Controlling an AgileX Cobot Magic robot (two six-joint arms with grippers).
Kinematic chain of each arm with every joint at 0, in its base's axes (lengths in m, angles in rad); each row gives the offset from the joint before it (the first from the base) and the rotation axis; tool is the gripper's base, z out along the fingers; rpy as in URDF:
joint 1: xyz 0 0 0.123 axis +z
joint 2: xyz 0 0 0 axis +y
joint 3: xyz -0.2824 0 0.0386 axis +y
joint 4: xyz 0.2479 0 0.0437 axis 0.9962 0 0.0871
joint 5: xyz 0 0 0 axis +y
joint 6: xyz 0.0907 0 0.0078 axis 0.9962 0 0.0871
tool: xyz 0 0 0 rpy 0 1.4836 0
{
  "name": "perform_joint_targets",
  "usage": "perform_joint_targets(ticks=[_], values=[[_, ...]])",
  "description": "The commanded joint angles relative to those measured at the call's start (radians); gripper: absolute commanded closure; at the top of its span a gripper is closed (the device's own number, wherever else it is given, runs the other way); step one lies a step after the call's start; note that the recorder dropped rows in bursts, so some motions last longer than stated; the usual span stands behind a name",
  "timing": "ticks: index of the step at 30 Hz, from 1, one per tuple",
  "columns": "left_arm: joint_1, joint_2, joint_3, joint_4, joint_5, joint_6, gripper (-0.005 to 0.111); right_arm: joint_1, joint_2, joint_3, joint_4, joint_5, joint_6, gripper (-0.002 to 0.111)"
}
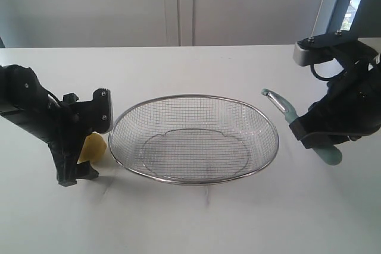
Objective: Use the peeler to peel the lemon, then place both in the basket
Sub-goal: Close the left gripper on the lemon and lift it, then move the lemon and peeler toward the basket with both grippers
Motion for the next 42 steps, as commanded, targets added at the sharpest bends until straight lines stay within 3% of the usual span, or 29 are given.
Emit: perform_joint_targets(ticks=[1,11,14,18,22,24,34,42], values=[[-0.006,0.011,0.005,-0.011,0.016,0.005,0.01,-0.006,-0.008,0.003,0.004,-0.006,0.001,0.108],[-0.006,0.011,0.005,-0.011,0.009,0.005,0.01,-0.006,-0.008,0.003,0.004,-0.006,0.001,0.108],[-0.006,0.011,0.005,-0.006,0.009,0.005,0.018,-0.006,-0.008,0.003,0.004,-0.006,0.001,0.108],[-0.006,0.011,0.005,-0.002,0.009,0.005,0.045,-0.006,-0.008,0.003,0.004,-0.006,0.001,0.108],[-0.006,0.005,0.005,-0.002,0.031,-0.011,0.094,-0.006,-0.008,0.003,0.004,-0.006,0.001,0.108],[-0.006,-0.018,0.005,-0.002,0.044,-0.011,0.107,-0.006,-0.008,0.003,0.004,-0.006,0.001,0.108],[-0.002,-0.29,0.005,-0.002,0.089,-0.011,0.107,-0.006,-0.008,0.003,0.004,-0.006,0.001,0.108],[-0.002,-0.396,0.005,-0.011,0.112,-0.165,0.107,-0.006,-0.008,0.003,0.004,-0.006,0.001,0.108]])
